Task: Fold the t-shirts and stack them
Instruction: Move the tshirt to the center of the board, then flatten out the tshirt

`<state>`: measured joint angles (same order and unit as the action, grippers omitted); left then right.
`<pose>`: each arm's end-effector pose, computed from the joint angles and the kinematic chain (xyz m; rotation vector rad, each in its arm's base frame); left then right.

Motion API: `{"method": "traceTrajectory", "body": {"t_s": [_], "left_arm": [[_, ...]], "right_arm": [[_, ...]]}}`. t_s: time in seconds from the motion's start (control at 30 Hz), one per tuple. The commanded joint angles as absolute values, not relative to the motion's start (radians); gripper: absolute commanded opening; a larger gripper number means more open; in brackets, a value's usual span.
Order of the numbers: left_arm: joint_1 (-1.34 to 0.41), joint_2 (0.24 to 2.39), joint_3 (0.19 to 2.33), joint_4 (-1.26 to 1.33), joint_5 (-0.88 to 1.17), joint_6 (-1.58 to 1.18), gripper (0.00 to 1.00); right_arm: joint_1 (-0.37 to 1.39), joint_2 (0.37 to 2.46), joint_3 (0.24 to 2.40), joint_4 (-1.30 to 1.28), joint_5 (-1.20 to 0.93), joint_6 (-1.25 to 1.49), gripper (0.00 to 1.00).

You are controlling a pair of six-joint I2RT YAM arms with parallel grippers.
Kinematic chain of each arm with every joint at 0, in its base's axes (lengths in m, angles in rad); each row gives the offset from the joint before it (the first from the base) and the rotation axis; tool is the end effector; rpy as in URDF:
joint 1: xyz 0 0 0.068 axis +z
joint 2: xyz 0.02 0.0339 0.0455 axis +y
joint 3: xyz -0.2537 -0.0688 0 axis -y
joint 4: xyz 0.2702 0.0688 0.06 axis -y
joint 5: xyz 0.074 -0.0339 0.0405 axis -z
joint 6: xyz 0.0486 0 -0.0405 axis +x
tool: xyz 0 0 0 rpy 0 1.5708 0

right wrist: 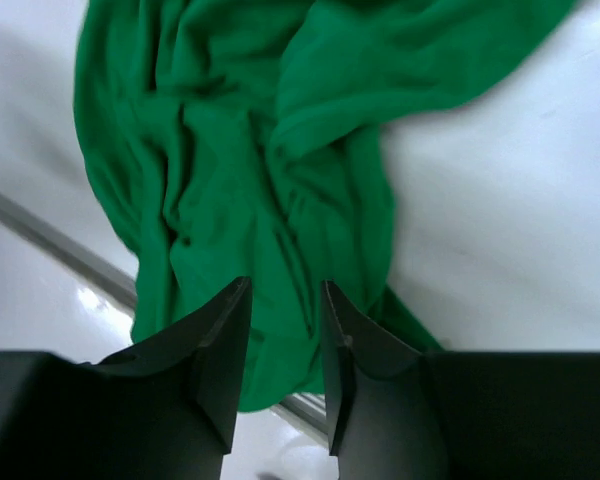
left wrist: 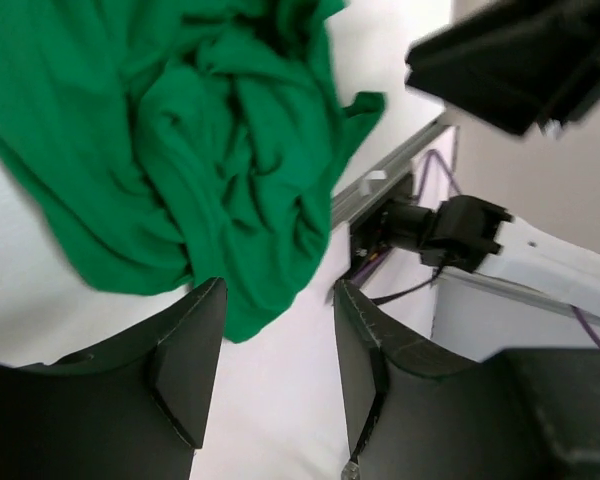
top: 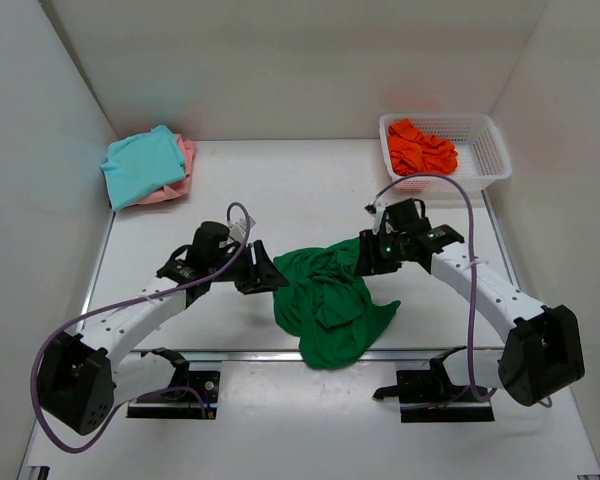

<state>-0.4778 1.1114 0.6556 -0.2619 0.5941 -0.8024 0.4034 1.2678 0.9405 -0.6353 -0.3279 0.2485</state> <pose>0.2207 -0.1449 0.2007 -0.0605 2.5129 -1.2870 0.2588 0.1275 0.2271 -0.3344 2.5716 0.6661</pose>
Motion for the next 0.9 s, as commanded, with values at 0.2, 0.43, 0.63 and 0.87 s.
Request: {"method": "traceTrajectory", "body": {"t_s": [0.2, 0.43, 0.63, 0.87], "left_arm": [[-0.511, 1.322, 0.738, -0.201, 0.431, -0.795, 0.58], [-0.555, 1.538, 0.847, -0.200, 0.414, -0.775, 0.58], [-0.575, 1.603, 0.874, -0.201, 0.434, -0.784, 0.56], [-0.575, 1.646, 0.853, -0.085, 0.506, -0.811, 0.48]], "right_arm": [[0.474, 1.260, 0.804, -0.543, -0.252, 0.259, 0.39], [0.408, 1.313, 0.749, -0.474, -0.244, 0.213, 0.43], [0.390, 1.419, 0.745, -0.404, -0.293, 0.218, 0.43], [0.384, 1.454, 0.782, -0.376, -0.370, 0.250, 0.01]]}}
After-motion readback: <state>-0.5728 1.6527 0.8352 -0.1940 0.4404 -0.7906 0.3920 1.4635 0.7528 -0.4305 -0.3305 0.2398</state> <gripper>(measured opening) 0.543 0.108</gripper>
